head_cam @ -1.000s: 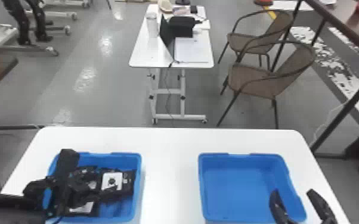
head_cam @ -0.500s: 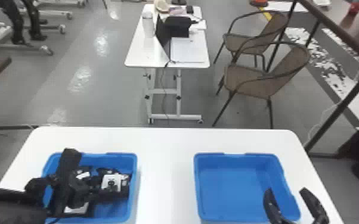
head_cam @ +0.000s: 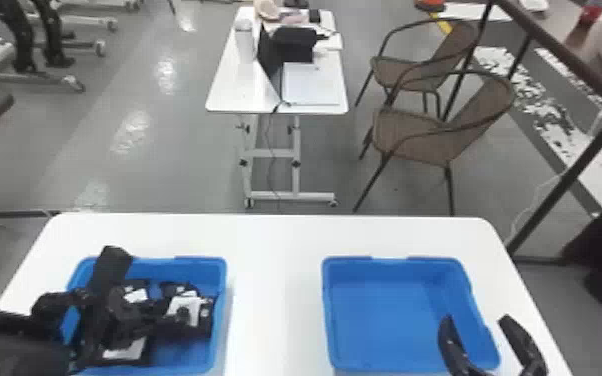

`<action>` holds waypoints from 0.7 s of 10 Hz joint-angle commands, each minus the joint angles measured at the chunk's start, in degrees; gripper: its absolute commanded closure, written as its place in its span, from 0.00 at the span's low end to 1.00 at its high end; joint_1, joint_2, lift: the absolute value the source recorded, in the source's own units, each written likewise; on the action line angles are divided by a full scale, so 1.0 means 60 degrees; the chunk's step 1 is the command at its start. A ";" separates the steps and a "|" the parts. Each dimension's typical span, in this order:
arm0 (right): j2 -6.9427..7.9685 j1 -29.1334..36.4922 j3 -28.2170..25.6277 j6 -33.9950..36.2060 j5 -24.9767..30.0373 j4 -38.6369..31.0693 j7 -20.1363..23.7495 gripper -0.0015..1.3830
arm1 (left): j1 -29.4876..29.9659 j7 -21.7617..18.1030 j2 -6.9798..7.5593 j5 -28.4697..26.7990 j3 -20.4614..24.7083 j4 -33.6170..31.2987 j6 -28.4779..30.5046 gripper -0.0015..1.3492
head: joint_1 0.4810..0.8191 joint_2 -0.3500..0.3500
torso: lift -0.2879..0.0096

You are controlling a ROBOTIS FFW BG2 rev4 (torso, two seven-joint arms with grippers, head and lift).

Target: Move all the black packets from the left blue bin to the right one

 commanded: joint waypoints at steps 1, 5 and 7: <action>0.0009 -0.0012 0.0000 0.0000 0.0000 0.0002 0.0000 0.10 | 0.0126 -0.0057 -0.0010 0.0006 0.0111 -0.0173 -0.0024 0.61 | 0.63 0.43 | 0.97; 0.0009 -0.0085 0.0015 0.0000 -0.0015 0.0046 0.0073 0.10 | 0.0199 0.0002 -0.0230 -0.0916 0.0345 -0.0159 0.0064 0.90 | 0.63 0.45 | 0.97; 0.0009 -0.0071 0.0015 0.0000 -0.0044 0.0046 0.0088 0.10 | 0.0301 -0.0320 -0.0215 -0.0536 0.0506 -0.0481 -0.0141 0.90 | 0.63 0.46 | 0.97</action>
